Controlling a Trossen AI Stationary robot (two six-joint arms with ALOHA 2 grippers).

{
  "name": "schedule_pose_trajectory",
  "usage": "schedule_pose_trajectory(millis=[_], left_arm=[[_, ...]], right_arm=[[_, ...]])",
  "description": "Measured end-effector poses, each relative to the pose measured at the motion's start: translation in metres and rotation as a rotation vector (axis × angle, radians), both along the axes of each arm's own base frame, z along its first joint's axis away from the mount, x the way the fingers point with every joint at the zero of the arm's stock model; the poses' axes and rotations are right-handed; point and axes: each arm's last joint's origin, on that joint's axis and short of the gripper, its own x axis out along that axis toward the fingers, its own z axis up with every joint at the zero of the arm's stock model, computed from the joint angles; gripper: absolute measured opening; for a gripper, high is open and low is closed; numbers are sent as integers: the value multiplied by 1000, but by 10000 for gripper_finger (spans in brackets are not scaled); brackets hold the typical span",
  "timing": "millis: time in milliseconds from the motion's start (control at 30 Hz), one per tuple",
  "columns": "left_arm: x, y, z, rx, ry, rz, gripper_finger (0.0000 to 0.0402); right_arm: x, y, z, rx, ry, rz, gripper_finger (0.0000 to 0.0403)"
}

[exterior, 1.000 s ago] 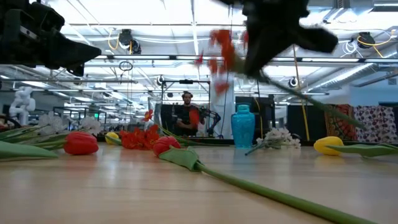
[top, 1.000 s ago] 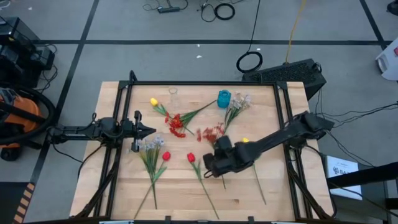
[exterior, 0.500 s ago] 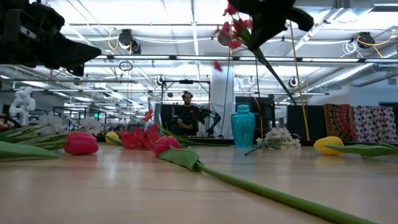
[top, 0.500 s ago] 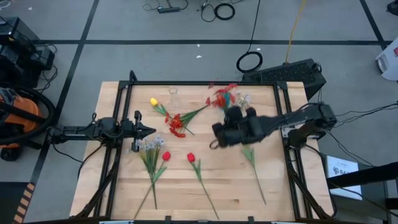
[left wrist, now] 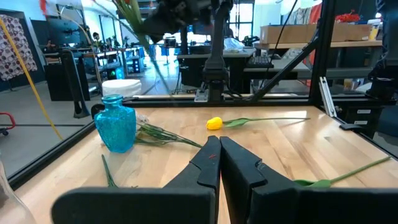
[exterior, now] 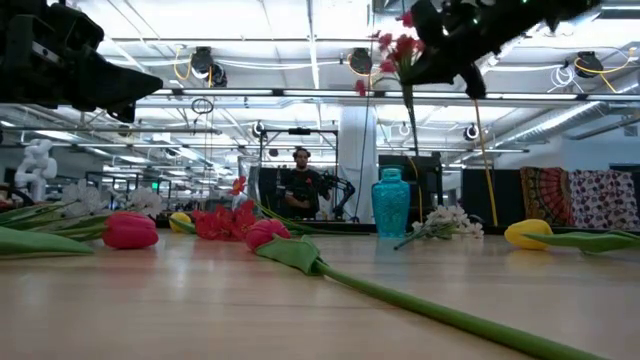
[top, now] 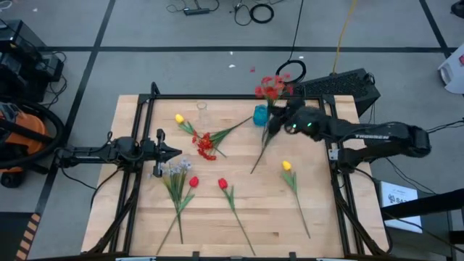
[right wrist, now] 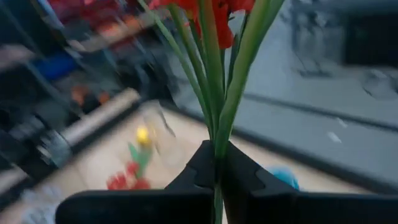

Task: Sort flowers into vase by color
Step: Put the red flower into the blue vase

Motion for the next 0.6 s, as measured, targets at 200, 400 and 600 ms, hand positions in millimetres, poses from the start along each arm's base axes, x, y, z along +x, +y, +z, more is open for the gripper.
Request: schedule_pose_trajectory(millis=[200,400,600], left_arm=[[0,0,0,0,0,0,15],[0,0,0,0,0,0,15],[0,0,0,0,0,0,15]], right_arm=[[-18,-47,-4,-114,-106,93,0],[-30,-77,5,-248,-178,157,0],[-35,-102,-7,-235,-147,206,0]])
